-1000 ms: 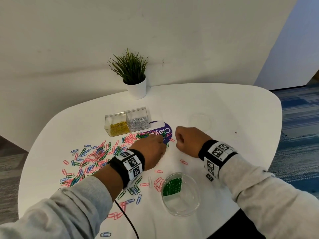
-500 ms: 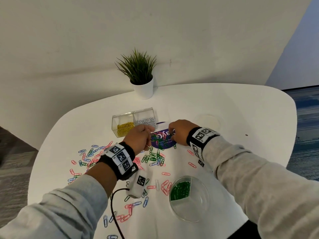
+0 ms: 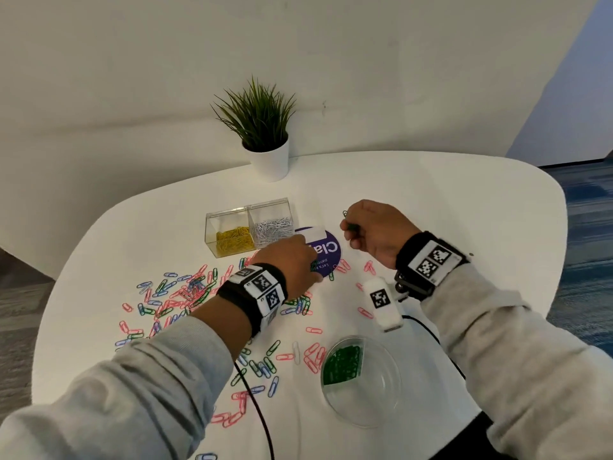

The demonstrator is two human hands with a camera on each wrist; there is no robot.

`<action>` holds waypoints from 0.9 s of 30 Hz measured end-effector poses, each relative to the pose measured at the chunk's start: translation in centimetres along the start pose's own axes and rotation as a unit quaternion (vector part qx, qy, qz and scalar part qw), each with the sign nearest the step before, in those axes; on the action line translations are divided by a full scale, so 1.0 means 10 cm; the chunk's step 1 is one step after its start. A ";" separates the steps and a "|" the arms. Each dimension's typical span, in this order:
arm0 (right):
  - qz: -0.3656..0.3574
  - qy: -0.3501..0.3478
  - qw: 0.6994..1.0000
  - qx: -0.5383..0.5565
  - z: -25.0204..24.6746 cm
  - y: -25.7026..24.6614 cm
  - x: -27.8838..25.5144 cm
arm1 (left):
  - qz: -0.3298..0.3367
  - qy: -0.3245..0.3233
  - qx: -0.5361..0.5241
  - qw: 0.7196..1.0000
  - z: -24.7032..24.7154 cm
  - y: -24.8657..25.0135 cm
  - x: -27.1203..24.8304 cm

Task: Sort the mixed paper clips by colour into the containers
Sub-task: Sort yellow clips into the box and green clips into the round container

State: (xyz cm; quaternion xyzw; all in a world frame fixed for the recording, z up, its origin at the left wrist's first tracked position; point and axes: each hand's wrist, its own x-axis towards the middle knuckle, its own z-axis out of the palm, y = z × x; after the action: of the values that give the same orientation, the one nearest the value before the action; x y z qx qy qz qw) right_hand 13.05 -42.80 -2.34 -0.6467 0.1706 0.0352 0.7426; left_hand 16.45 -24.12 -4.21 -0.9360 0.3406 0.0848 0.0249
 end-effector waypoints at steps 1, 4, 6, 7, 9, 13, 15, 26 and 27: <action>0.010 -0.003 0.999 0.049 -0.02 -0.01 -0.02 | 0.005 -0.005 0.000 1.000 0.00 0.01 0.02; 0.039 -0.012 0.992 0.116 -0.08 0.01 -0.02 | 0.044 -0.012 -0.008 0.999 0.00 0.05 0.02; 0.064 -0.006 0.993 0.099 -0.08 0.05 0.02 | 0.059 -0.007 -0.018 0.998 0.02 0.07 0.00; 0.072 -0.006 0.996 0.056 -0.06 0.07 0.04 | 0.059 -0.003 -0.022 0.998 0.03 0.08 0.00; 0.041 -0.026 0.984 -0.172 0.01 0.11 0.05 | 0.054 0.000 -0.024 0.998 0.06 0.07 -0.01; -0.101 -0.139 0.759 -0.628 0.10 0.21 0.03 | 0.025 -0.009 -0.079 0.997 0.07 0.00 -0.05; -0.105 -0.157 0.734 -0.652 0.07 0.25 0.02 | -0.007 0.006 -0.169 0.986 0.04 -0.05 -0.08; -0.120 -0.155 0.767 -0.611 0.02 0.19 -0.20 | -0.204 -0.056 -0.762 0.612 -0.02 -0.19 -0.34; -0.130 -0.146 0.788 -0.584 0.01 0.11 -0.29 | -0.192 -0.069 -0.762 0.615 -0.03 -0.17 -0.40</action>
State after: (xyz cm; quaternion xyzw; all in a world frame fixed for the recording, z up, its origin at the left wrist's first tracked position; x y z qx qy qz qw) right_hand 10.06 -42.07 -2.49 -0.9603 -0.0785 0.1252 0.2366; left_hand 14.62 -20.31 -3.25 -0.6544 -0.0365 0.3715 -0.6576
